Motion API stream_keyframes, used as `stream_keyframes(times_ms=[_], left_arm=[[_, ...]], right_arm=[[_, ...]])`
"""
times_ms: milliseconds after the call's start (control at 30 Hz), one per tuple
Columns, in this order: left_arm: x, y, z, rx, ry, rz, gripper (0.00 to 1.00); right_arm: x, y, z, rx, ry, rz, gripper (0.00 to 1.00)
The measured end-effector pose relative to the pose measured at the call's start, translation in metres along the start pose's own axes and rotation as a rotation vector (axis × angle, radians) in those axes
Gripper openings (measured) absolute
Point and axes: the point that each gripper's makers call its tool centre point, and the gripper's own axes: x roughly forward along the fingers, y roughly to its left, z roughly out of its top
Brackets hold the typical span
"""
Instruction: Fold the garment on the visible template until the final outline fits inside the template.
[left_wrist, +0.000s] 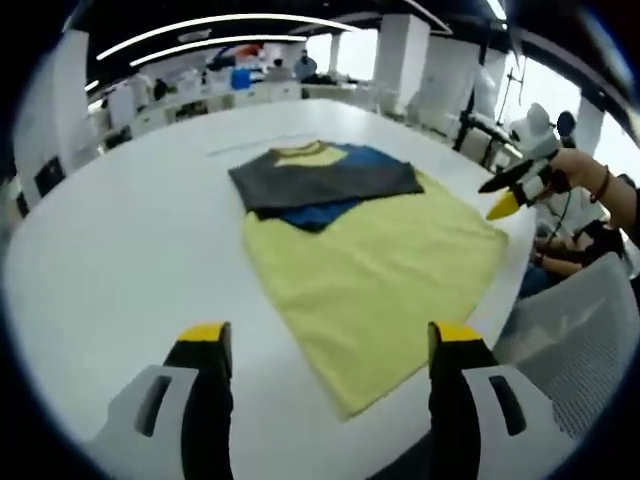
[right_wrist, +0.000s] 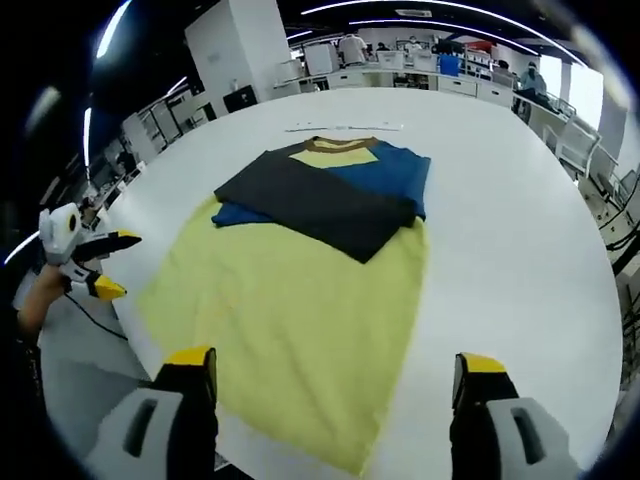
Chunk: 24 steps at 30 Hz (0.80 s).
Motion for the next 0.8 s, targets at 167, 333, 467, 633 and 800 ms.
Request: stream_keyframes(times_ms=[167, 333, 467, 633, 800], left_arm=[[-0.001, 0.0, -0.018, -0.01, 0.072, 0.014, 0.71], [0.0, 0.0, -0.027, -0.042, 0.094, 0.018, 0.65], [0.001, 0.0, -0.033, -0.065, 0.109, 0.021, 0.59], [0.002, -0.001, -0.04, -0.084, 0.131, 0.028, 0.49], [0.004, -0.002, -0.047, -0.083, 0.155, 0.031, 0.46]], right_arm=[[-0.001, 0.003, -0.016, 0.032, 0.01, 0.013, 0.95], [-0.003, 0.003, -0.03, 0.046, 0.026, 0.007, 0.91], [-0.005, 0.002, -0.038, 0.064, 0.028, -0.002, 0.88], [-0.008, -0.003, -0.049, 0.056, 0.041, -0.03, 0.8], [-0.011, -0.006, -0.056, 0.052, 0.043, -0.055, 0.63]])
